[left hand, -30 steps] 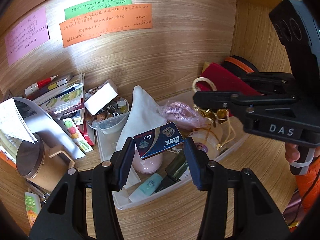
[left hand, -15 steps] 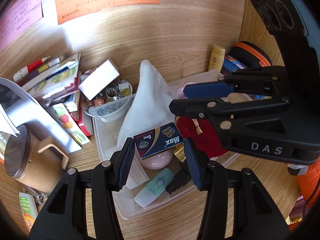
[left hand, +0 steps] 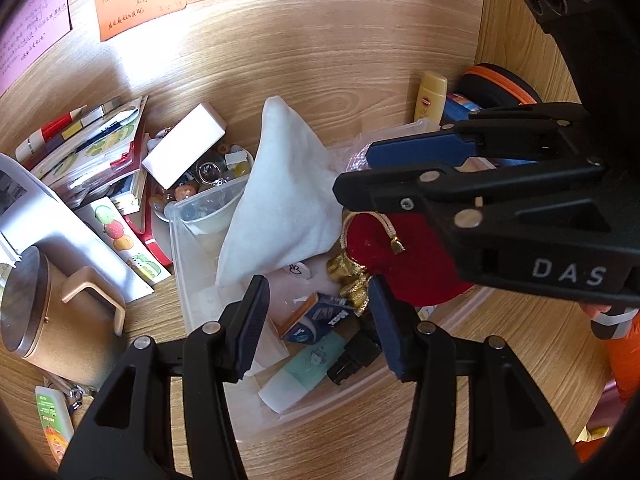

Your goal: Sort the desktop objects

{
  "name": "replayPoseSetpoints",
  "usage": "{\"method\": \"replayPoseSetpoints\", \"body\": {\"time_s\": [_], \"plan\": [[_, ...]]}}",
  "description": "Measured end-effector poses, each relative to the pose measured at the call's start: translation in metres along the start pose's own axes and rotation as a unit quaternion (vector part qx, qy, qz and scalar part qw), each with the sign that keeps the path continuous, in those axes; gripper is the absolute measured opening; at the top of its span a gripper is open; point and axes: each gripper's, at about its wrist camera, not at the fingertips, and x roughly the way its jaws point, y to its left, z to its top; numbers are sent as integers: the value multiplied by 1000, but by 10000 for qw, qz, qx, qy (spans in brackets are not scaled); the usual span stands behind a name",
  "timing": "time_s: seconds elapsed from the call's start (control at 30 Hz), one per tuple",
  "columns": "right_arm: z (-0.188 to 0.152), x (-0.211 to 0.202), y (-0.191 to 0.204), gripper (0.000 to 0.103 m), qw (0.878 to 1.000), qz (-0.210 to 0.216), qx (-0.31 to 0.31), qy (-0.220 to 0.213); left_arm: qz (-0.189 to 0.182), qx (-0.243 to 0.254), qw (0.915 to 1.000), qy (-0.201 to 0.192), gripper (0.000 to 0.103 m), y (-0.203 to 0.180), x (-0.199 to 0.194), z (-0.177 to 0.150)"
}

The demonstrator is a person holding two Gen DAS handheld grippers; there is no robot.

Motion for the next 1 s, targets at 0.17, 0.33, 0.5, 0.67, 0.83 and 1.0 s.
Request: {"method": "replayPoseSetpoints", "body": {"time_s": [0.17,0.33,0.5,0.67,0.83,1.0], "plan": [[-2,-12,-1,41,9998,-168,-4,-97,64,-20,9999,-109,66,0,-10,-2],[-8,-25,-3,54,9990,-396,-42,-185,142,-60,9997,-195,72,0,-16,-4],[-17,-38,-4,64,9977,-641,-75,-224,304,-145,9990,-277,84,0,-24,-6],[-24,-51,-2,79,9960,-840,-93,-294,394,-201,9985,-334,92,-3,-34,-6],[-30,-60,0,90,9943,-1013,-68,-311,508,-303,9975,-384,93,-3,-42,-10],[-39,-68,-1,99,9906,-1330,25,-321,592,-468,9960,-483,93,-3,-50,-15]]}}
